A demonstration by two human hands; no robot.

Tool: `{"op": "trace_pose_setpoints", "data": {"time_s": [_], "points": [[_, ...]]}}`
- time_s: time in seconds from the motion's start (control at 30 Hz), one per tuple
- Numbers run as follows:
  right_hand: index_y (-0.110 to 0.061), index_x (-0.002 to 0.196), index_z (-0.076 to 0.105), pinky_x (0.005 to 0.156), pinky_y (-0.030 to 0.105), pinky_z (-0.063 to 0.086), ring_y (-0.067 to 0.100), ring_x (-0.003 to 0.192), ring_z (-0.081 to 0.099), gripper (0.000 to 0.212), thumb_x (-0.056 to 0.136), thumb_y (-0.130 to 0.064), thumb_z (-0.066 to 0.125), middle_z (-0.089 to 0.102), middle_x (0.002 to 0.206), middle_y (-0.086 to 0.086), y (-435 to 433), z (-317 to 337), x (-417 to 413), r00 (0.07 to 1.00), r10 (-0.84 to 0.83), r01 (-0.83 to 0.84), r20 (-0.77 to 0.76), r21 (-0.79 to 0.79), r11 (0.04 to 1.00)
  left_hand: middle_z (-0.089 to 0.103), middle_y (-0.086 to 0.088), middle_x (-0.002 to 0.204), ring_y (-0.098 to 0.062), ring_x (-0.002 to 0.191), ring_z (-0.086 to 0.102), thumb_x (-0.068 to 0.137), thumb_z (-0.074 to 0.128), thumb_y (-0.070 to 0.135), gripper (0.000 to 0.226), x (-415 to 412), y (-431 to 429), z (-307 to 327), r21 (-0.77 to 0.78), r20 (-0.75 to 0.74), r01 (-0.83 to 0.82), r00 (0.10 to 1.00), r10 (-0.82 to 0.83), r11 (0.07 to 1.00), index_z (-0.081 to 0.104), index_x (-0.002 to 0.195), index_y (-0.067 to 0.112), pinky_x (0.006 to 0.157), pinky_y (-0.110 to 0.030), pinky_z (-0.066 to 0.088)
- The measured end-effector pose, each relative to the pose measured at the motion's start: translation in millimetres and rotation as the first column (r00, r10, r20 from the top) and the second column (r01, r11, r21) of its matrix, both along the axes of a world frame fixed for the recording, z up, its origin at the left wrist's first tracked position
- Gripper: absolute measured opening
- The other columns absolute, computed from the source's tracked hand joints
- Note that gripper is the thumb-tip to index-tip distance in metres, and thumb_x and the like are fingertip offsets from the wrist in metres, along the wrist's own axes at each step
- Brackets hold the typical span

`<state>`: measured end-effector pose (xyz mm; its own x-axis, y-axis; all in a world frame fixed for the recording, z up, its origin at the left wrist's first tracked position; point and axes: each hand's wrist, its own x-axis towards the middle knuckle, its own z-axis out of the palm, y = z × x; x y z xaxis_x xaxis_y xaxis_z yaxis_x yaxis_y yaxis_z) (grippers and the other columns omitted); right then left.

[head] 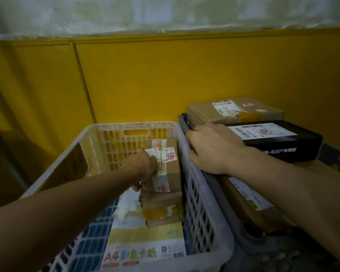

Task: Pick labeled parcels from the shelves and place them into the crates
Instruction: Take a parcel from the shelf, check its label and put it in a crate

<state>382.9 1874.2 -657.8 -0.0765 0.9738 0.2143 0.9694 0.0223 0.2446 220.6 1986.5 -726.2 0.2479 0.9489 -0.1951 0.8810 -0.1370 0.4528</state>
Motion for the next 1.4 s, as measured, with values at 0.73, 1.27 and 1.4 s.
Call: {"op": "trace_pose_setpoints", "data": {"time_s": [0.73,1.27,1.4], "points": [[-0.021,0.140,0.042,0.101,0.045,0.046,0.026,0.126,0.044,0.050,0.101,-0.052,0.047,0.048,0.139,0.004,-125,31,35,0.981,-0.130,0.136,-0.145,0.033,0.990,0.032,-0.011,0.159,-0.028,0.145,0.033,0.102,0.023,0.064,0.074,-32,-136,72,0.494,-0.362,0.501,0.862,-0.356,0.711,0.023,0.158,0.015,0.117,-0.045,0.032],[-0.017,0.155,0.026,0.116,0.045,0.036,0.026,0.146,0.028,0.063,0.104,-0.050,0.045,0.032,0.158,0.007,-478,-58,99,0.749,-0.636,0.621,-0.188,-0.137,0.772,0.057,-0.013,0.140,-0.033,0.131,0.051,0.095,0.022,0.059,0.071,97,-344,41,0.507,-0.703,0.857,0.348,-0.620,-0.093,0.057,0.139,0.014,0.109,-0.047,0.044],[-0.018,0.153,0.027,0.112,0.045,0.040,0.028,0.140,0.035,0.063,0.103,-0.050,0.045,0.037,0.152,0.008,-556,-103,126,0.634,-0.740,0.714,-0.225,-0.197,0.672,0.048,-0.010,0.151,-0.030,0.140,0.043,0.093,0.020,0.059,0.075,145,-397,-14,0.446,-0.694,0.878,0.216,-0.687,-0.175,0.049,0.148,0.017,0.115,-0.046,0.036]]}}
